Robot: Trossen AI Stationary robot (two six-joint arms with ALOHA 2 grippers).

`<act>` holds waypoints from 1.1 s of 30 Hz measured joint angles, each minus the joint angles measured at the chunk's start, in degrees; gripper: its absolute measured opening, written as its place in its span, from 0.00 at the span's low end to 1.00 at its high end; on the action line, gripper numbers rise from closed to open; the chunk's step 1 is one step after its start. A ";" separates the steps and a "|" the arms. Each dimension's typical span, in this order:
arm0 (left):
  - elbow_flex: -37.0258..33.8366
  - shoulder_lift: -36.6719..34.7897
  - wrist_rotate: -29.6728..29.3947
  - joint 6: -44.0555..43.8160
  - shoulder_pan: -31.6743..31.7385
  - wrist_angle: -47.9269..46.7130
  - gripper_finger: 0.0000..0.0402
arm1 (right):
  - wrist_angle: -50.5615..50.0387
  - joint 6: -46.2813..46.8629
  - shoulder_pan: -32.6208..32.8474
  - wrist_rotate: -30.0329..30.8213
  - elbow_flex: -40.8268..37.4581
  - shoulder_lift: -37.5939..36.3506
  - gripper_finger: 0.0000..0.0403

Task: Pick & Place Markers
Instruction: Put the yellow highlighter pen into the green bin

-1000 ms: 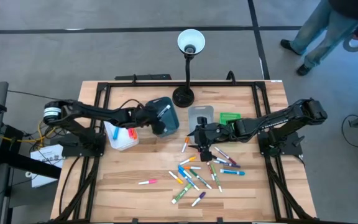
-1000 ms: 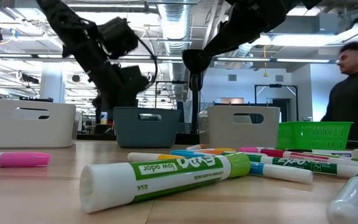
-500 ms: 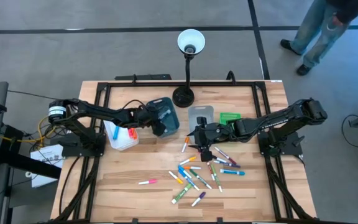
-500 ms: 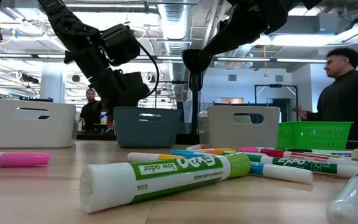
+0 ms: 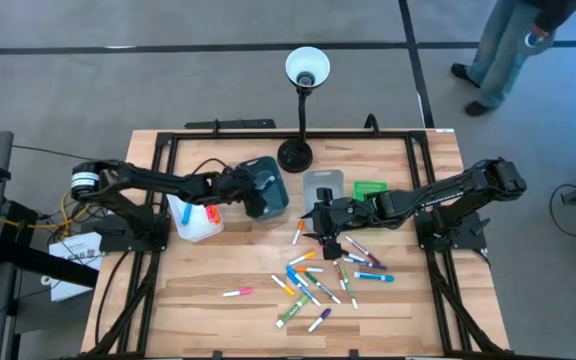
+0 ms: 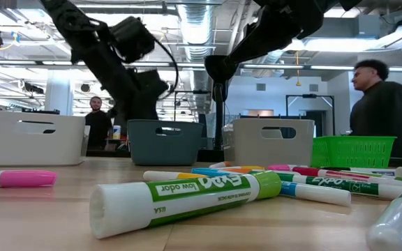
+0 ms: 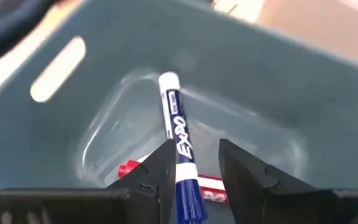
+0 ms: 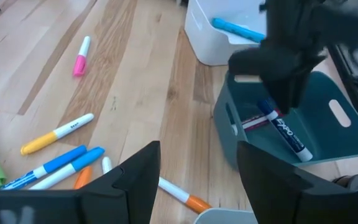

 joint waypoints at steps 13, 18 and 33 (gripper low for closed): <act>0.02 -17.14 0.35 9.40 -5.47 -0.01 0.29 | 1.28 3.94 1.27 -4.50 0.00 1.00 0.56; 0.02 -19.97 0.31 9.27 -7.61 0.14 0.28 | 6.02 4.54 1.54 -4.63 0.12 6.27 0.53; -0.02 -19.45 0.36 9.20 -8.36 0.14 0.25 | 7.17 12.16 1.51 -12.07 4.68 21.52 0.52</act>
